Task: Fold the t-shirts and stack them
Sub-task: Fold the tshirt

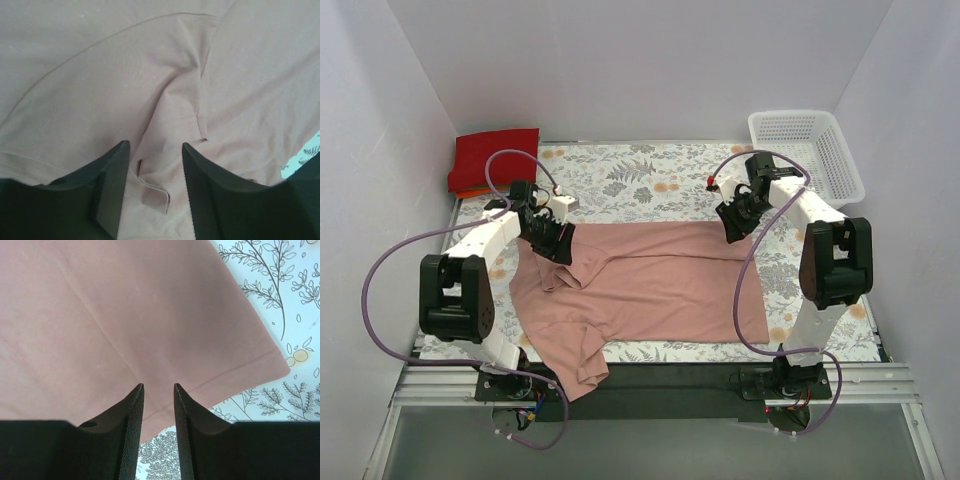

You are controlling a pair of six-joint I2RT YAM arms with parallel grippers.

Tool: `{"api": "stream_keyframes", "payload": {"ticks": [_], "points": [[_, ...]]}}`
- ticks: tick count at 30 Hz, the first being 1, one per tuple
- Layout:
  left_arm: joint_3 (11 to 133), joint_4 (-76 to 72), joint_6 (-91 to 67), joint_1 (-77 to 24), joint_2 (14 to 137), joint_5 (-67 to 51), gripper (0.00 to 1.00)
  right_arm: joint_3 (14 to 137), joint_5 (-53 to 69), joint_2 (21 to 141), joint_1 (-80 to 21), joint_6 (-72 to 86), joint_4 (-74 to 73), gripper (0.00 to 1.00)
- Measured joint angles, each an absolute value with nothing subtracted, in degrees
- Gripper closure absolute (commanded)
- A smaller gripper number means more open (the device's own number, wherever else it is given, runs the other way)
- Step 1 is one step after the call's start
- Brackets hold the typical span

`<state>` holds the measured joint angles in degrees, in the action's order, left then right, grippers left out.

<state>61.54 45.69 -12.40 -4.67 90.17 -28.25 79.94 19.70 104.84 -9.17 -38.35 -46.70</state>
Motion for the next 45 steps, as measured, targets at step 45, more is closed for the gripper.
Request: {"api": "stream_keyframes", "payload": {"ticks": [45], "points": [[65.47, 37.58, -24.77, 5.13, 103.53, -20.67, 0.62, 85.62, 15.07, 117.21, -10.55, -30.79, -45.25, 0.71]]}}
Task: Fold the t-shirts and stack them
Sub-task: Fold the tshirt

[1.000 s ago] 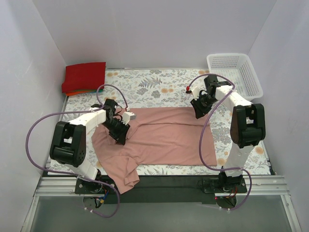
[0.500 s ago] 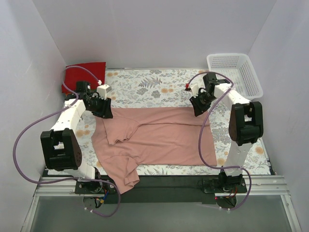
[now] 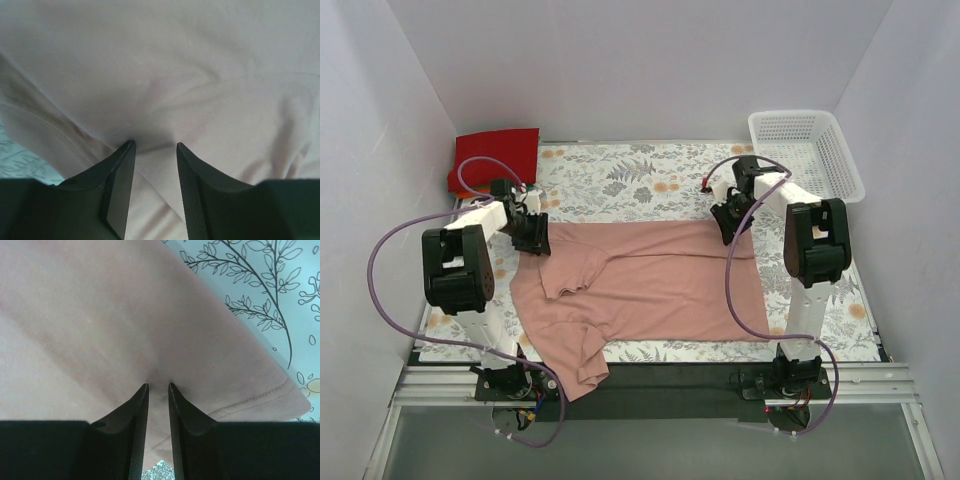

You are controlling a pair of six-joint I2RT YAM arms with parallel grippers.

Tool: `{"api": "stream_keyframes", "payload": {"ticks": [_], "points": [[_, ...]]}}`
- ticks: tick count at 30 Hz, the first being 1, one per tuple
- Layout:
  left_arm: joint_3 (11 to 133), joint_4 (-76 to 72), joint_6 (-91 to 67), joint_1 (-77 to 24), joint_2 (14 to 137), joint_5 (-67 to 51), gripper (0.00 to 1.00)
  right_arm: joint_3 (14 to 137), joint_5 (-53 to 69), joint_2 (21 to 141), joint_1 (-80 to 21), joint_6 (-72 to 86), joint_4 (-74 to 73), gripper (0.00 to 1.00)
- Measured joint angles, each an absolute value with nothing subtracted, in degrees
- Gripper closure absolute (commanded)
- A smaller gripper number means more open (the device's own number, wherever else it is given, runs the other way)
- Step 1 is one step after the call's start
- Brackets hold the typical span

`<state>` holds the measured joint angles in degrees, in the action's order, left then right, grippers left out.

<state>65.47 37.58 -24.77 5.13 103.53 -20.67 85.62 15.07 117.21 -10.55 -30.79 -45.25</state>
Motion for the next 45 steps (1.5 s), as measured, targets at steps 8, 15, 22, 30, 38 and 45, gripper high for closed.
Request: {"api": "stream_keyframes", "payload": {"ticks": [8, 15, 22, 30, 38, 45], "points": [[76.09, 37.34, -26.68, 5.17, 112.42, -19.99, 0.68, 93.97, 8.95, 122.54, -11.14, -28.49, -45.01, 0.71], [92.05, 37.12, -26.72, 4.80, 123.26, -19.92, 0.64, 107.46, 4.51, 130.76, -11.16, -28.08, -42.76, 0.62], [97.30, 41.82, -26.02, 4.80, 123.96, -20.64, 0.53, 111.35, 7.70, 130.34, -11.11, -27.35, -43.55, 0.44], [84.60, 51.40, -15.42, 6.09, 104.03, -31.31, 0.39, 91.31, 14.41, 104.33, -12.10, -32.21, -46.09, 0.40], [65.58, 60.58, 0.89, 8.93, 86.65, -36.01, 0.40, 65.54, 13.93, 86.54, -13.65, -39.68, -47.66, 0.57], [55.55, 63.05, 7.46, 8.82, 82.26, -33.98, 0.42, 53.28, 10.02, 83.37, -14.87, -41.67, -47.18, 0.61]]}}
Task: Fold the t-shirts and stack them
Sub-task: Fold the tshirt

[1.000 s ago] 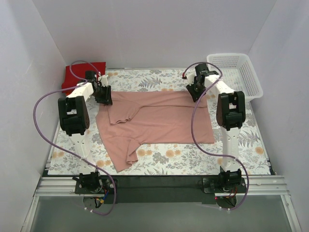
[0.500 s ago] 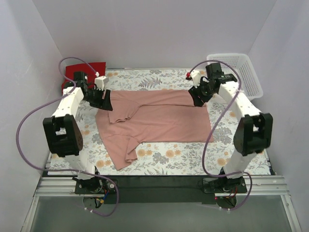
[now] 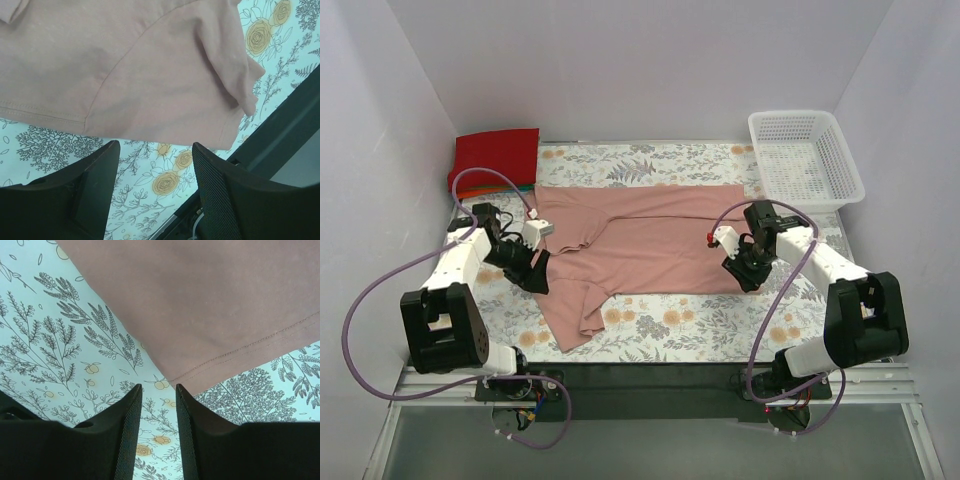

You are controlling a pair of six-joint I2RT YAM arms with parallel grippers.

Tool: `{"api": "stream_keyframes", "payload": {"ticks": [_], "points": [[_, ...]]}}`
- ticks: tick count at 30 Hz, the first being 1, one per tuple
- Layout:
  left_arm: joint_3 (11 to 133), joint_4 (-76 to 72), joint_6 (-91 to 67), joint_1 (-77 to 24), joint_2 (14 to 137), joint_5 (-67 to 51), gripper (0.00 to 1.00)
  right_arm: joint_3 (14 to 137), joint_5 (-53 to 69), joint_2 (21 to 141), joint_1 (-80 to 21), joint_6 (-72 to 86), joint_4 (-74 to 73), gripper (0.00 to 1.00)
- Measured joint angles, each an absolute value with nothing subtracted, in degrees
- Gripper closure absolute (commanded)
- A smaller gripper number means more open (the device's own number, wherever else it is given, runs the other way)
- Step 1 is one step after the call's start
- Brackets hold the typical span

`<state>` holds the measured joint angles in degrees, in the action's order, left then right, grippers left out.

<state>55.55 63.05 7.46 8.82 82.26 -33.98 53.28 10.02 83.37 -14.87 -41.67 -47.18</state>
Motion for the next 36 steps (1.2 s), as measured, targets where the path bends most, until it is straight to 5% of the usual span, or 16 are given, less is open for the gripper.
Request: {"api": "stream_keyframes", "payload": {"ticks": [21, 29, 36], "points": [[46.13, 58.17, 13.58, 7.75, 75.77, -28.99, 0.43, 42.94, 1.87, 81.14, -16.38, -42.72, -34.76, 0.59], [42.96, 56.18, 17.56, 5.32, 73.19, -27.75, 0.50, 42.54, 1.32, 81.49, -17.02, -43.59, -34.28, 0.81], [37.06, 52.75, 20.23, 0.75, 64.55, -25.19, 0.53, 43.03, 0.67, 82.24, -17.02, -43.55, -34.15, 0.90]]}}
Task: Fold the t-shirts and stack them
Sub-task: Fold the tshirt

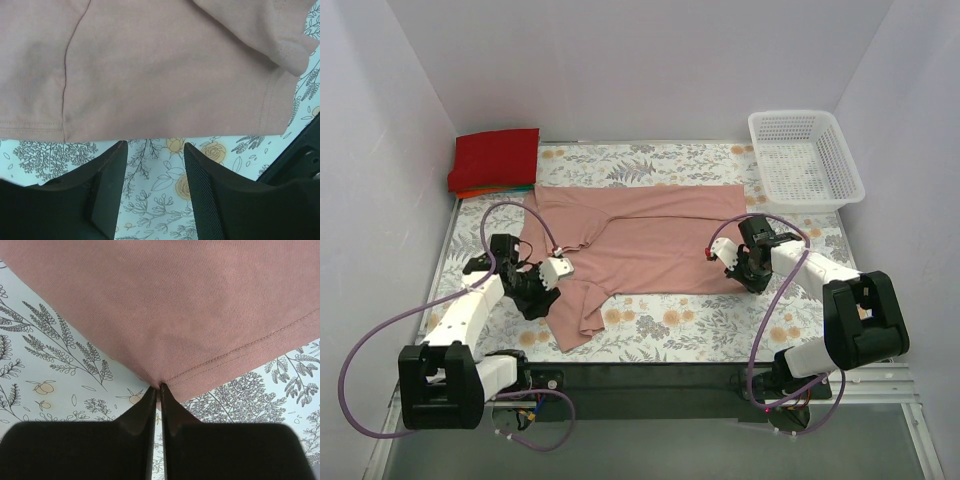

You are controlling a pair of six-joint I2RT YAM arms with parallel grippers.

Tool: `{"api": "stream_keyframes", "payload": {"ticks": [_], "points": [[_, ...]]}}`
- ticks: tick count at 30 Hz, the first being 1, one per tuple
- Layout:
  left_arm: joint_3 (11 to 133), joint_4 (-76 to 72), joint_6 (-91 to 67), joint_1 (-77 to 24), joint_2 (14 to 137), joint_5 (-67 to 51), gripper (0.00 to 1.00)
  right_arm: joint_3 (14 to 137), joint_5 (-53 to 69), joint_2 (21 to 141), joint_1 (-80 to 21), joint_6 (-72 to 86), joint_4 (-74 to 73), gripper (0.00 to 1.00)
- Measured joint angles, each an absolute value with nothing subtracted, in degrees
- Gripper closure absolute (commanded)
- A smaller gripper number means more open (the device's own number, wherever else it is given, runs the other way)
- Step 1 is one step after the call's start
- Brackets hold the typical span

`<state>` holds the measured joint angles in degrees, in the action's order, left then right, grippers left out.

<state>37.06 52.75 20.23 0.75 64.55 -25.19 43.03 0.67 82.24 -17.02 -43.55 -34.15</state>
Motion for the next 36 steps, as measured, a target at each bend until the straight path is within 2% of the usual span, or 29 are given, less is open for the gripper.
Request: {"api": "stream_keyframes", "payload": {"ticks": [3, 9, 13, 14, 20, 21, 24, 36], "points": [[36.01, 50.50, 20.80, -1.63, 64.53, -23.97, 0.53, 43.13, 0.40, 82.39, -17.02, -43.53, -34.13, 0.98], [35.18, 45.82, 21.82, -4.03, 67.55, -22.85, 0.56, 43.40, 0.23, 82.65, -17.06, -43.48, -34.28, 0.99], [35.05, 42.72, 23.09, -4.40, 71.57, -21.56, 0.64, 43.40, 0.21, 82.65, -17.06, -43.51, -34.28, 0.99], [34.72, 42.06, 23.73, -4.43, 72.12, -21.34, 0.70, 43.40, 0.21, 82.65, -17.06, -43.51, -34.28, 0.99], [33.91, 41.50, 25.93, -4.54, 71.40, -20.73, 0.87, 43.40, 0.21, 82.65, -17.06, -43.53, -34.30, 0.99], [33.82, 41.47, 26.17, -4.58, 71.29, -20.67, 0.93, 43.40, 0.21, 82.65, -17.06, -43.53, -34.30, 0.99], [33.43, 41.54, 26.61, -4.64, 70.28, -20.21, 1.00, 43.38, 0.25, 82.43, -17.06, -43.57, -34.44, 0.99], [36.07, 54.92, 25.06, -3.44, 62.06, -18.52, 1.00, 40.69, 1.72, 70.96, -17.06, -45.30, -38.92, 0.99]]}}
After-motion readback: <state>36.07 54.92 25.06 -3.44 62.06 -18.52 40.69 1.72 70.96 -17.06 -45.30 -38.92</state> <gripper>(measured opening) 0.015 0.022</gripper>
